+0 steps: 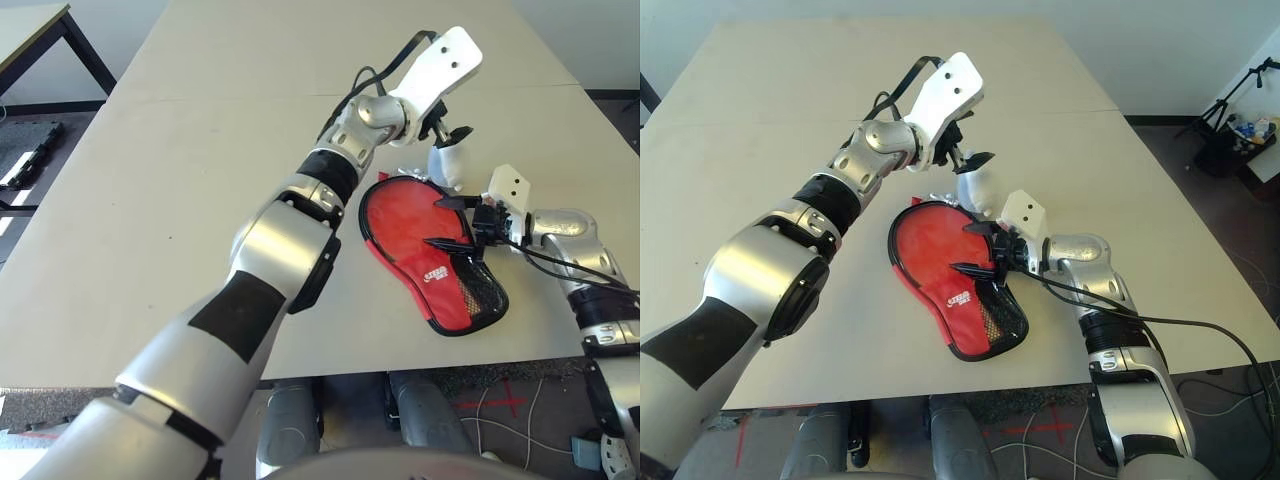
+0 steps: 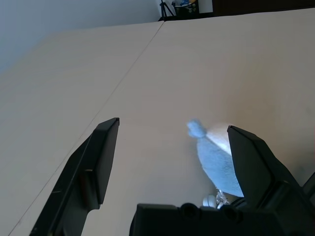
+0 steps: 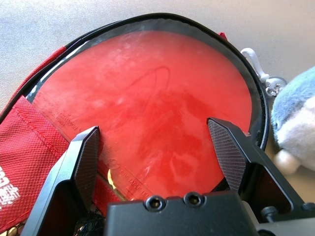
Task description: Store the ping-pong paddle in its case and zip it.
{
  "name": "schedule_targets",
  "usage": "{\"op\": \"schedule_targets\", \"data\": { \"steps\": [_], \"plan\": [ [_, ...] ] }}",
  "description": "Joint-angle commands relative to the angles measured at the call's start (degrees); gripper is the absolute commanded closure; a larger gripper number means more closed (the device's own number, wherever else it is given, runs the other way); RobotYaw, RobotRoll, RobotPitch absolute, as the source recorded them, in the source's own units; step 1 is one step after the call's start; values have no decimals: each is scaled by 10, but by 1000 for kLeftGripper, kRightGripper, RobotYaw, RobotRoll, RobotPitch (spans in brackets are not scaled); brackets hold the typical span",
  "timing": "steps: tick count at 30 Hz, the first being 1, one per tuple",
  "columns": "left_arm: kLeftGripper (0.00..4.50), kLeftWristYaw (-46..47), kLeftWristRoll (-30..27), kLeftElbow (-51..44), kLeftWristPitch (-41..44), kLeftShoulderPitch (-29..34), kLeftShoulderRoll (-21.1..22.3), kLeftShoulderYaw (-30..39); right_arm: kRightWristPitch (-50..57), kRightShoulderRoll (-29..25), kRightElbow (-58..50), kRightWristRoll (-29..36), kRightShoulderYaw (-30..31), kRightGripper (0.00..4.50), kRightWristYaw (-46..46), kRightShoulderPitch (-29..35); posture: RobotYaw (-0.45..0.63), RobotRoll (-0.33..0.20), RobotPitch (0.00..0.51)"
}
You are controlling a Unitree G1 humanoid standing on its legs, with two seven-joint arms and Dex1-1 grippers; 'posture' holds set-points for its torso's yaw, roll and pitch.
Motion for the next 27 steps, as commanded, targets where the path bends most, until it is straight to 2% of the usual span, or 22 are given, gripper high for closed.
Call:
{"op": "schedule_targets", "data": {
  "steps": [1,6,11,15,20,27],
  "plan": [
    [39,-13,1,-12,-7,-11,5,2,8,7,39,-38,41,0,-4,27,-132,0,179],
    [39,-80,12,-32,-20,15,54,-15,5,10,43,-38,41,0,-5,24,-131,0,179],
    [39,-173,8,-98,-22,92,105,-32,7,11,42,-36,38,0,-8,27,-123,0,181],
    [39,-217,-5,-194,1,177,138,-41,7,10,42,-35,37,0,-8,27,-117,0,180],
    [39,-271,-25,-369,66,314,180,-52,8,9,48,-35,37,0,-8,21,-105,0,181],
    [39,-278,-52,-528,171,404,187,-64,5,9,59,-38,40,0,-5,11,-89,0,183]
  ]
}}
